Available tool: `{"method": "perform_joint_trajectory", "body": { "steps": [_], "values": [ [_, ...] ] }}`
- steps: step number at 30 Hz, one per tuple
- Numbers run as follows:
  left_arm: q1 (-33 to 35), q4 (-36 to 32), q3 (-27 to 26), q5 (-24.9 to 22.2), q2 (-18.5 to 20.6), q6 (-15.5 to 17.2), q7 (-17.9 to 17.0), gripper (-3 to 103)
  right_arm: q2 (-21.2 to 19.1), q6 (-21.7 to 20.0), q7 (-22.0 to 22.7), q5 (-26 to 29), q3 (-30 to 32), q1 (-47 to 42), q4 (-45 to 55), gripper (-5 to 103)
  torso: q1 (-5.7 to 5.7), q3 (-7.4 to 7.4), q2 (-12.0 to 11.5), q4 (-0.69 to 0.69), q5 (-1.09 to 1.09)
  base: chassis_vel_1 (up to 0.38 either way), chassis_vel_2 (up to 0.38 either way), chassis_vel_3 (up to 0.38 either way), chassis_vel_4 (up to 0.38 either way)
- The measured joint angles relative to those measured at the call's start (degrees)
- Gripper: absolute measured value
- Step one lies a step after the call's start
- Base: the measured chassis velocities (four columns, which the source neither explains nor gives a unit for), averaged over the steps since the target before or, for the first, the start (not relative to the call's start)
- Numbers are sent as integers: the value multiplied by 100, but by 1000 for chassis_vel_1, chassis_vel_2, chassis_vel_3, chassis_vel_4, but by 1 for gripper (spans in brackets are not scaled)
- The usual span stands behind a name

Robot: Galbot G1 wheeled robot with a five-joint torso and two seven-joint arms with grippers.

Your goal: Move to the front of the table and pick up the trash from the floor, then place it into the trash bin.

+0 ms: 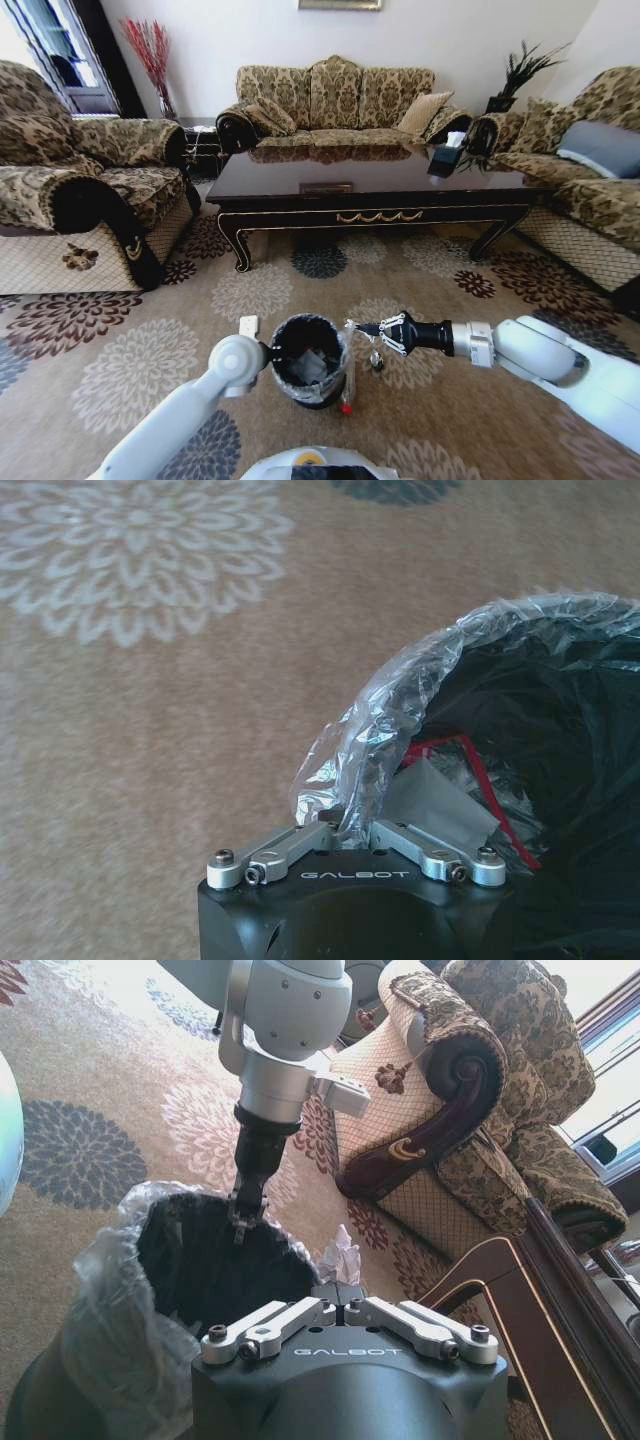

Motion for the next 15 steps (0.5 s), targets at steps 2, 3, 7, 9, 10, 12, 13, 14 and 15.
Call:
{"method": "perform_joint_trajectory", "body": {
  "steps": [2,3,7,9,10,12,13,14,15],
  "values": [
    [-127,70,181,-2,-105,0,-36,0,23,24,10,-37,-4,-3,-11,0,0,0,0,-1,0,0,0,0,0],
    [-204,106,293,-1,-168,0,-64,0,38,49,12,-79,-4,-7,-16,0,0,0,0,-1,0,0,0,0,0],
    [-345,163,534,-1,-280,0,-112,0,71,100,13,-215,1,-9,-15,0,0,0,0,0,0,0,0,0,0],
    [-391,184,616,1,-328,0,-130,0,81,104,13,-254,-3,-17,6,0,0,0,0,1,0,0,0,0,0],
    [-412,198,659,2,-359,0,-138,0,89,104,13,-297,-30,-21,20,0,0,0,0,1,-1,0,0,0,0],
    [-427,205,685,8,-385,0,-149,0,106,104,13,-348,-79,-20,31,0,0,0,0,1,-1,0,0,0,0],
    [-434,207,701,14,-401,0,-155,0,122,103,13,-374,-105,-19,40,0,0,0,0,1,0,0,0,0,0],
    [-439,207,714,17,-415,0,-162,0,141,100,14,-395,-122,-19,47,0,0,-1,0,1,0,0,0,0,0],
    [-442,207,732,17,-434,0,-167,0,172,95,13,-408,-136,-21,61,-3,0,0,0,1,0,0,0,0,0]
  ]
}}
